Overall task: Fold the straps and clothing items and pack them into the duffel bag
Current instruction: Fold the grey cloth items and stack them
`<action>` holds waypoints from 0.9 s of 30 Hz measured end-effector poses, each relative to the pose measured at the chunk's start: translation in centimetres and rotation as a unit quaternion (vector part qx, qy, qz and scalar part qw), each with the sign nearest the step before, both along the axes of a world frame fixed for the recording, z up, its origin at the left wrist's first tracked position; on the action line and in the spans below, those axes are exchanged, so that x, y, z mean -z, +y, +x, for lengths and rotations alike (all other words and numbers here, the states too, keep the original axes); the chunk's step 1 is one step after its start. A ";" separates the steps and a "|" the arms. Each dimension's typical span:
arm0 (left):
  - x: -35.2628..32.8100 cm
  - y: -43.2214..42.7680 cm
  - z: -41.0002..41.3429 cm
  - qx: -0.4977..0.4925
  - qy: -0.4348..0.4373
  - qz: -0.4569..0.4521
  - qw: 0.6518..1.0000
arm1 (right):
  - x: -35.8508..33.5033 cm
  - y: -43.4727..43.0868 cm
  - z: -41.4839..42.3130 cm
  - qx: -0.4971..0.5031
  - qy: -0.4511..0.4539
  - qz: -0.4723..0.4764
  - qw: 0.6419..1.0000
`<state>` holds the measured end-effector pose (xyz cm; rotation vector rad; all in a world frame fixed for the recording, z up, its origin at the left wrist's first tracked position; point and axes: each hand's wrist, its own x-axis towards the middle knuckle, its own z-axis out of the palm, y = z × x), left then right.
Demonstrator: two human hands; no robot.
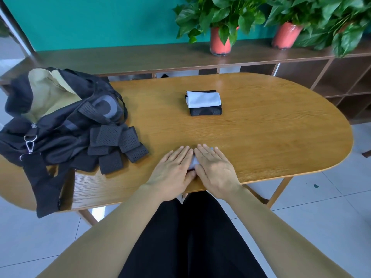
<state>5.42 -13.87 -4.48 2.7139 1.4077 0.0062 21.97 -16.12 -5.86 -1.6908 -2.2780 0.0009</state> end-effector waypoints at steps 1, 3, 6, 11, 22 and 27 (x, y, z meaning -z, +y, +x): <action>0.1 0.2 -0.2 0.001 0.002 -0.002 1.000 | 0.2 0.0 0.3 0.000 -0.011 -0.013 1.000; 0.4 0.4 -0.6 0.004 -0.002 0.000 1.000 | 0.3 0.1 0.6 0.000 -0.027 -0.027 0.999; 0.8 0.5 -0.8 0.011 -0.004 0.018 1.000 | 0.3 0.1 0.7 0.006 -0.033 -0.033 0.999; 1.3 0.5 -0.9 -0.008 -0.006 0.030 1.000 | 0.0 -0.2 0.7 0.005 -0.038 -0.053 0.998; -0.7 -0.5 -0.8 -0.016 0.015 0.067 0.998 | -0.7 0.4 1.3 0.016 -0.067 -0.057 0.996; -0.8 0.9 0.7 0.007 0.033 0.023 0.999 | -1.4 1.7 2.1 0.034 -0.084 -0.051 0.995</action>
